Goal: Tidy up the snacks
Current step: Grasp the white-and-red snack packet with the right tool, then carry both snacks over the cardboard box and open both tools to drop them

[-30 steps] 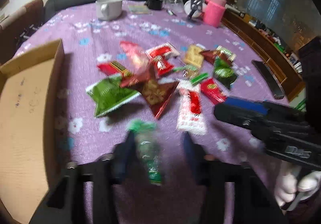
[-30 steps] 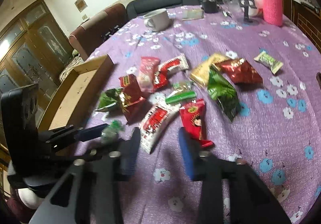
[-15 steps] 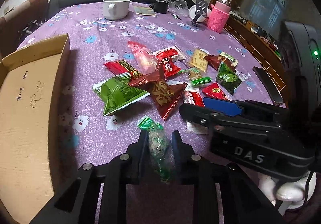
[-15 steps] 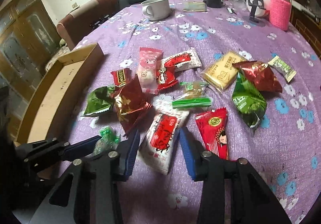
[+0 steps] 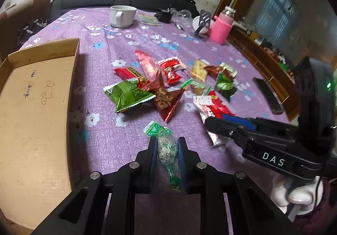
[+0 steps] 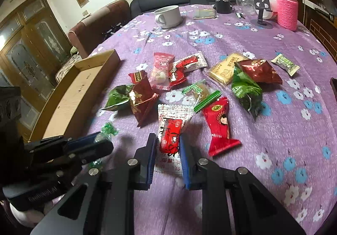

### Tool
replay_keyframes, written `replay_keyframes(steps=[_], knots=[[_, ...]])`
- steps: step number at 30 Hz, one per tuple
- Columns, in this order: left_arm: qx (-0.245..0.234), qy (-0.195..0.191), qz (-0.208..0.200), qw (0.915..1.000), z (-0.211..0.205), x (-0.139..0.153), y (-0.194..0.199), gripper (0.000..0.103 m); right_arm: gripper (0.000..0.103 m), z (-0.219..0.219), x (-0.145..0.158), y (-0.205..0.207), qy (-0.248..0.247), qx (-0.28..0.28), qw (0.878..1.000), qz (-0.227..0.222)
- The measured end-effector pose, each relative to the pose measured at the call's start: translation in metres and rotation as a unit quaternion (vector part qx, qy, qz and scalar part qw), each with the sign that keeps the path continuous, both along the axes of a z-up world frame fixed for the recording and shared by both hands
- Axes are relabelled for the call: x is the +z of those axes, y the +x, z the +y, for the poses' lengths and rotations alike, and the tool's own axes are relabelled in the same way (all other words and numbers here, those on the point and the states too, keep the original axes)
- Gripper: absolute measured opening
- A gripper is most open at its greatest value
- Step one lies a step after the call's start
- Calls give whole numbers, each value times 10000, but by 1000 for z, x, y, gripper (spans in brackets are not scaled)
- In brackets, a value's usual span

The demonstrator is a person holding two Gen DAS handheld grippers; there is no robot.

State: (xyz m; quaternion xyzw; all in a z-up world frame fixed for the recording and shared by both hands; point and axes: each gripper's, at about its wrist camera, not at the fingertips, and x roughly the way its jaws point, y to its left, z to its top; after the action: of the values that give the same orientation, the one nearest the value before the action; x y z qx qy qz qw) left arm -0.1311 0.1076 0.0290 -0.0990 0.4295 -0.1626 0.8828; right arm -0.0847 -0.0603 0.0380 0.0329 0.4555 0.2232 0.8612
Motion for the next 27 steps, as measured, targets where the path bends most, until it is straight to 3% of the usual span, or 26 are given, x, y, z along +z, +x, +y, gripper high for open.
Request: replay_keyframes(steps=[7, 12, 21, 27], knots=[[137, -171, -261, 9994, 14, 24, -16, 19, 21, 3, 19, -14, 247, 196, 9994, -151], [514, -115, -395, 9978, 45, 34, -30, 19, 21, 23, 34, -23, 431, 522, 9975, -181], [1449, -60, -384, 9887, 126, 27, -50, 19, 21, 110, 48, -31, 733, 1473, 9863, 118], [1890, -43, -368, 9813, 171, 19, -58, 19, 21, 174, 32, -29, 524, 1877, 9799, 421]])
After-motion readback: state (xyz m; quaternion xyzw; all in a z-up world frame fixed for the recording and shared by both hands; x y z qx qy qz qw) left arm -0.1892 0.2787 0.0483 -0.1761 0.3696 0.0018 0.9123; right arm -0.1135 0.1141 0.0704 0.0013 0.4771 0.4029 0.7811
